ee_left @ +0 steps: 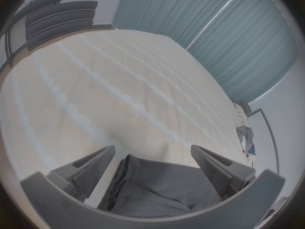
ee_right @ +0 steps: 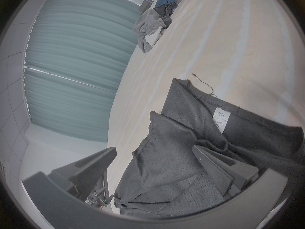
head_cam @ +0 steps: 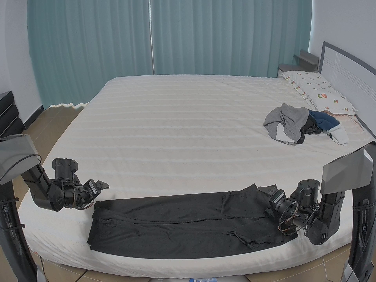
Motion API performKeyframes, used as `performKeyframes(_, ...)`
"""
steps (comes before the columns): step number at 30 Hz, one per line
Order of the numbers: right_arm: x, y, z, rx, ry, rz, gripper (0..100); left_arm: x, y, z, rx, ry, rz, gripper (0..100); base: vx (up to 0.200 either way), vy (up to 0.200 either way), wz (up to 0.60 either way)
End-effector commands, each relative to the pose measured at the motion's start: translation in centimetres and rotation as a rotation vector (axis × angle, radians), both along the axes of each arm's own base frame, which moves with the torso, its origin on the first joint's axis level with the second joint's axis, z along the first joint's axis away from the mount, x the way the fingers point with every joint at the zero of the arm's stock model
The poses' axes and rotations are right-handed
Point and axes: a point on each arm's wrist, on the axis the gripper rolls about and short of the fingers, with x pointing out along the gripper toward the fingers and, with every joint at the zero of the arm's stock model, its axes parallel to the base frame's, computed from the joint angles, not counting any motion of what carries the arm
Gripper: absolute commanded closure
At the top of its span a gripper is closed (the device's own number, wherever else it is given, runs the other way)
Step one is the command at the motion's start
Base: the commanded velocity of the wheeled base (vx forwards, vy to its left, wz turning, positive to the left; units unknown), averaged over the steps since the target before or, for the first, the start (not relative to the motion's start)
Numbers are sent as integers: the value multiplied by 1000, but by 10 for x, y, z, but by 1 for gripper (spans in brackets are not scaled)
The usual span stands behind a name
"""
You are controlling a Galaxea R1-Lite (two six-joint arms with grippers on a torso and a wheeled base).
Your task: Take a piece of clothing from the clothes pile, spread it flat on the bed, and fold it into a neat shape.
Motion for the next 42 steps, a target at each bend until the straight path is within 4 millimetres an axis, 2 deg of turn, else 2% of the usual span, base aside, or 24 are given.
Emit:
performKeyframes(1,0,2,-2,0,-7,4,0,13,-1,-28,-16,62,-14,0,0,0,0)
performKeyframes(8,0,2,-2,0,-5,4,0,10,0,-27,-13,70,-6,0,0,0,0)
performKeyframes(9,0,2,-2,0,-5,4,0,10,0,-27,-15,72,-4,100,0,0,0)
performKeyframes(12,1,2,-2,-1,-9,5,0,8,0,-27,-29,76,12,100,0,0,0)
performKeyframes(19,7,-5,15,-69,-103,16,0,7,1,-27,-43,79,42,100,0,0,0)
performKeyframes(24,13,-3,20,-94,-143,32,0,10,6,-22,-66,57,151,100,0,0,0)
performKeyframes(31,37,-1,14,-203,-139,67,0,13,7,-19,-82,-15,220,100,0,0,0)
performKeyframes(35,61,-7,18,-264,-155,65,0,12,8,-21,-67,-8,238,100,0,0,0)
performKeyframes(42,70,-27,25,-307,-141,35,0,12,8,-24,-65,-2,240,100,0,0,0)
